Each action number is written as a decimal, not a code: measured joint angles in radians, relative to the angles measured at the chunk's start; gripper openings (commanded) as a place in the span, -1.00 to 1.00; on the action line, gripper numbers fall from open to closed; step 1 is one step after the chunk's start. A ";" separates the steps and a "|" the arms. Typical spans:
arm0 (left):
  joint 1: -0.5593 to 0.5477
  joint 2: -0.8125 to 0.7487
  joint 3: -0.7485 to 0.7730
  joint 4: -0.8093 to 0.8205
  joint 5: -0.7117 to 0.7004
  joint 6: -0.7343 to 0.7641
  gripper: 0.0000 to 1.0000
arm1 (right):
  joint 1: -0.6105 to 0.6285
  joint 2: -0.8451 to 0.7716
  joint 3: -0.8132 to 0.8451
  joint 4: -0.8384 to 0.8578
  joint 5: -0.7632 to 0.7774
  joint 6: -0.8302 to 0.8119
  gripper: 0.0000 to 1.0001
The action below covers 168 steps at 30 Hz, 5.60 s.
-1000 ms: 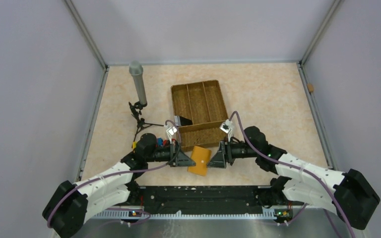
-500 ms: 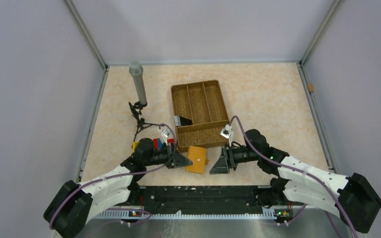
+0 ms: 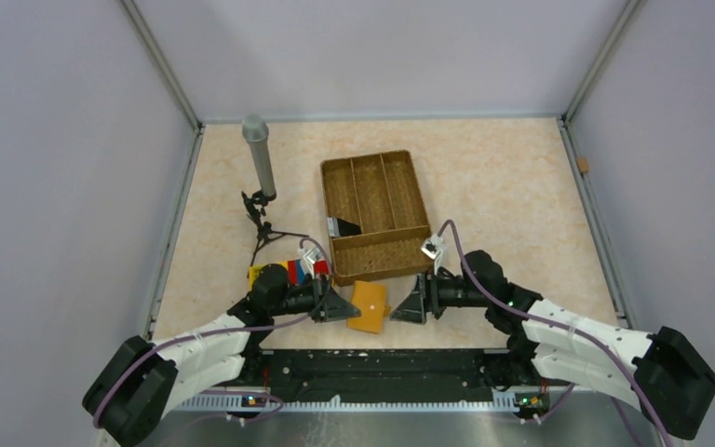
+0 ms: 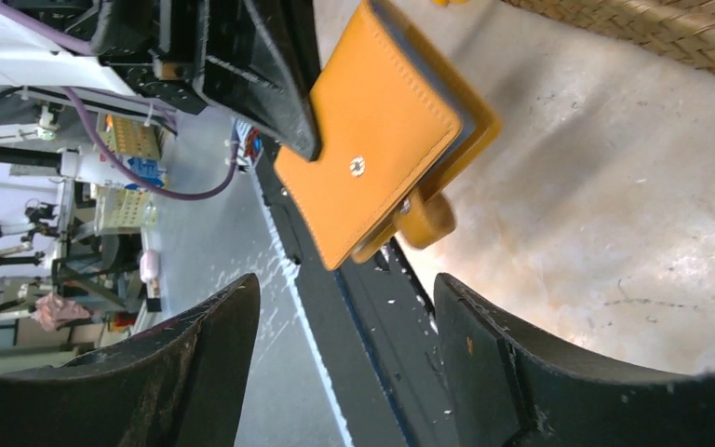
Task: Put the credit cards into the card holder
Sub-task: Close the card holder at the corner of the board.
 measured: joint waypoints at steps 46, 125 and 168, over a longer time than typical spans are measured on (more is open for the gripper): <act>-0.013 0.081 0.016 0.047 0.008 0.022 -1.00 | 0.080 0.243 0.040 -0.041 -0.129 -0.070 0.08; -0.280 0.297 -0.003 0.134 -0.517 -0.134 -1.00 | 0.382 0.710 0.591 -0.497 0.845 0.237 -0.44; -0.299 0.296 0.006 0.119 -0.562 -0.115 -1.00 | 0.380 0.466 0.325 -0.265 0.928 0.208 0.20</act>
